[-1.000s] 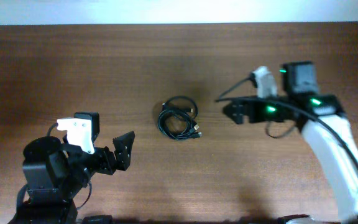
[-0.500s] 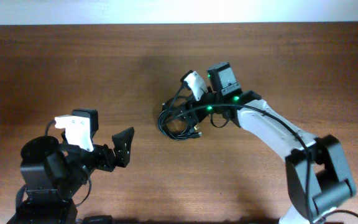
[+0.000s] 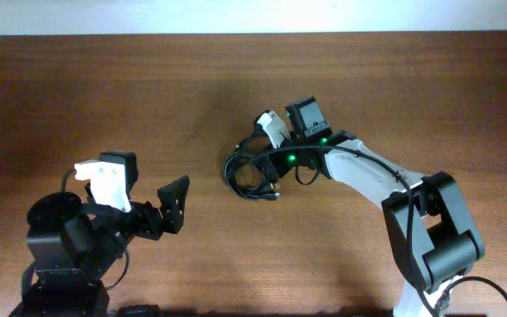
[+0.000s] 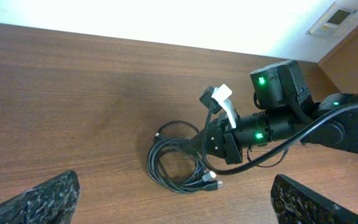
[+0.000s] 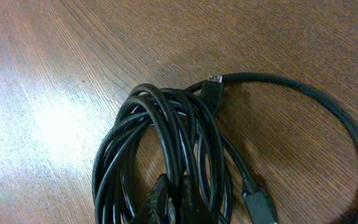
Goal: Untangle cables
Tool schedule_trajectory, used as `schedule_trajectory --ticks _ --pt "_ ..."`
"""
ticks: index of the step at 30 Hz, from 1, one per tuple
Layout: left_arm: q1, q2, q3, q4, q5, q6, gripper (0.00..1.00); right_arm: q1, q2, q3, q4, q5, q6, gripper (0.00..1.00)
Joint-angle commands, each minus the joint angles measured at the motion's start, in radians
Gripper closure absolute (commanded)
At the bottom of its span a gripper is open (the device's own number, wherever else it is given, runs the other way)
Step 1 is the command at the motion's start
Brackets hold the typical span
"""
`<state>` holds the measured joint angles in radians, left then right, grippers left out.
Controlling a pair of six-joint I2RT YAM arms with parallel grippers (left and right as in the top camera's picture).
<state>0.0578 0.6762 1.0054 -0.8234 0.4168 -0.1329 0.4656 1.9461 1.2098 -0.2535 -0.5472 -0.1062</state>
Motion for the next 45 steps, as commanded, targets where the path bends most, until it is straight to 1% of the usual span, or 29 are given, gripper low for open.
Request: schedule_trajectory --ticks 1,2,4,6,12,14,16,18,21,23,25,27,33,36,37,39,41,44,45 --pt "0.004 -0.001 0.005 0.004 0.017 -0.013 0.01 0.005 -0.002 0.019 0.028 -0.004 0.093 0.96" --pt "0.004 -0.001 0.005 0.004 0.018 -0.013 0.01 0.005 -0.007 0.035 0.043 -0.033 0.126 0.96" --pt "0.004 -0.001 0.005 0.003 0.017 -0.013 0.01 0.005 -0.024 0.079 0.052 -0.115 0.134 0.96" --pt "0.004 -0.001 0.005 0.002 0.017 -0.013 0.01 0.005 -0.045 0.15 0.052 -0.169 0.216 0.96" --pt "0.004 -0.001 0.005 -0.032 0.017 -0.012 0.01 0.006 -0.135 0.269 0.052 -0.188 0.38 0.96" --pt "0.004 -0.001 0.005 -0.038 0.017 -0.013 0.01 0.006 -0.174 0.275 0.052 -0.193 0.385 0.96" --pt "0.004 -0.001 0.005 -0.042 0.017 -0.013 0.01 0.006 -0.22 0.282 0.053 -0.215 0.425 0.96" --pt "0.004 -0.001 0.005 -0.054 0.017 -0.013 0.01 0.006 -0.295 0.284 0.063 -0.26 0.44 0.96" --pt "0.004 -0.001 0.005 -0.074 0.017 -0.012 0.01 0.006 -0.393 0.284 0.064 -0.265 0.49 0.96" --pt "0.004 -0.001 0.005 -0.08 0.018 -0.013 0.01 0.006 -0.468 0.284 0.064 -0.312 0.49 0.96" --pt "0.004 -0.001 0.005 -0.079 0.018 -0.013 0.01 0.006 -0.517 0.284 0.062 -0.344 0.499 0.96" --pt "0.004 -0.001 0.005 -0.079 0.032 -0.013 0.0 0.006 -0.559 0.284 0.057 -0.369 0.538 0.96" --pt "0.004 -0.001 0.005 -0.076 0.08 -0.013 0.01 0.006 -0.565 0.283 0.04 -0.497 0.538 0.96" --pt "0.004 0.005 0.005 -0.068 0.13 -0.013 0.01 0.006 -0.565 0.283 0.032 -0.5 0.537 0.96" --pt "0.004 0.012 0.005 -0.062 0.146 -0.04 0.01 0.008 -0.565 0.283 0.03 -0.5 0.531 0.96" --pt "0.004 0.032 0.005 -0.057 0.145 -0.258 0.0 0.024 -0.565 0.283 0.01 -0.491 0.461 0.96" --pt "0.004 0.064 0.005 -0.049 0.159 -0.411 0.0 0.046 -0.565 0.283 -0.054 -0.451 0.362 0.96" --pt "0.004 0.115 0.005 0.002 0.282 -0.424 0.0 0.053 -0.56 0.283 -0.147 -0.277 0.342 0.96" --pt "0.004 0.131 0.005 0.005 0.296 -0.424 0.01 0.053 -0.558 0.283 -0.143 -0.279 0.342 0.96"
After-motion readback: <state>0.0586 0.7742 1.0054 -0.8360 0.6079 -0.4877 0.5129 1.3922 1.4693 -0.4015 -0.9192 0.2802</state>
